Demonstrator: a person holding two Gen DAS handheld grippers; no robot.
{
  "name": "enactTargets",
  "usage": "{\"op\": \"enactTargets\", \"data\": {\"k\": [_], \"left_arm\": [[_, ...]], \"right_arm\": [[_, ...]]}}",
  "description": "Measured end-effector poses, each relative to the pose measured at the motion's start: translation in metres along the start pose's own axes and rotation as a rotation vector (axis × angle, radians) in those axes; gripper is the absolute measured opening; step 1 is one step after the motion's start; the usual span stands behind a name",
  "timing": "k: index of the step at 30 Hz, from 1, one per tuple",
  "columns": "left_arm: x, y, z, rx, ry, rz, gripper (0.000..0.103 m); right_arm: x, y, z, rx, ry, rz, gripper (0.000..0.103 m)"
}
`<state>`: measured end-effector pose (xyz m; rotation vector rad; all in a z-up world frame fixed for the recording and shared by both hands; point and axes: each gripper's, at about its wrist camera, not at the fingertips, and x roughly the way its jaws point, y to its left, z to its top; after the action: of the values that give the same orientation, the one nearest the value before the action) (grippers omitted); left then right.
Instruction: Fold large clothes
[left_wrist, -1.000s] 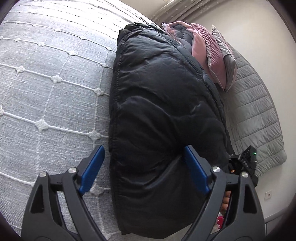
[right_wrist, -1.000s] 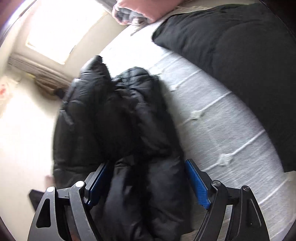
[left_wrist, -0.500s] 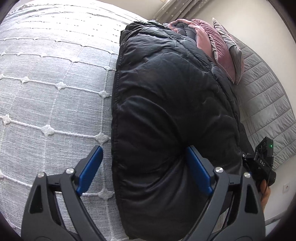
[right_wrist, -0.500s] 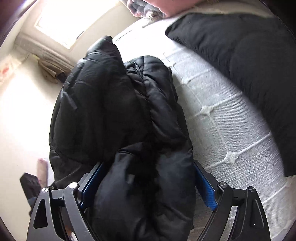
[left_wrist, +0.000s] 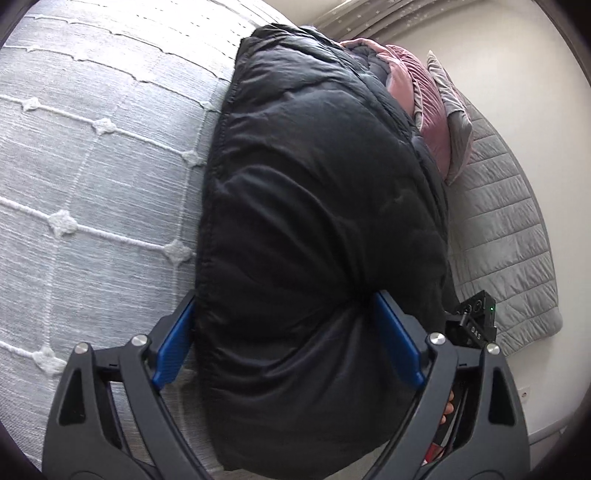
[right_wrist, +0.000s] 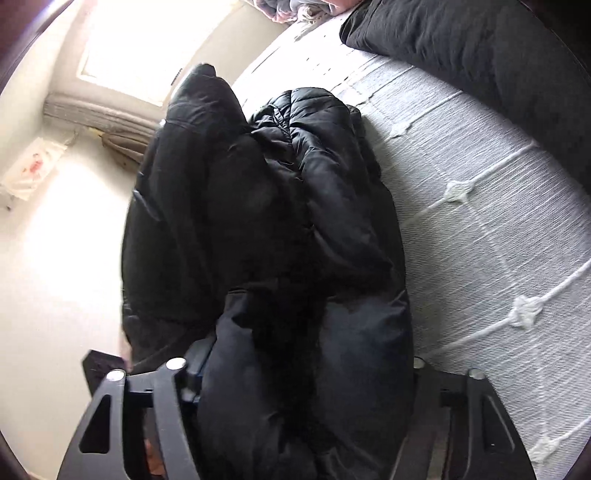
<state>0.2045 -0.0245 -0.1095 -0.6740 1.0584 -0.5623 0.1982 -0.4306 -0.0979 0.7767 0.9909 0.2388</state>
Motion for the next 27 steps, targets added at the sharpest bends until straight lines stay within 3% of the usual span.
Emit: {"op": "enactTargets", "data": {"k": [5, 12, 19, 27], "left_arm": [[0.003, -0.001, 0.001, -0.016, -0.001, -0.016, 0.091], [-0.002, 0.009, 0.005, -0.066, -0.015, -0.041, 0.090], [-0.012, 0.004, 0.011, -0.055, -0.069, -0.031, 0.058], [-0.030, 0.002, 0.029, -0.022, -0.117, -0.017, 0.034]], "right_arm": [[-0.011, 0.009, -0.003, -0.043, -0.020, -0.003, 0.044], [-0.025, 0.030, -0.014, -0.119, -0.031, -0.026, 0.034], [-0.046, 0.038, -0.017, -0.163, -0.061, -0.038, 0.027], [-0.061, 0.067, -0.032, -0.237, -0.114, -0.029, 0.024]]}}
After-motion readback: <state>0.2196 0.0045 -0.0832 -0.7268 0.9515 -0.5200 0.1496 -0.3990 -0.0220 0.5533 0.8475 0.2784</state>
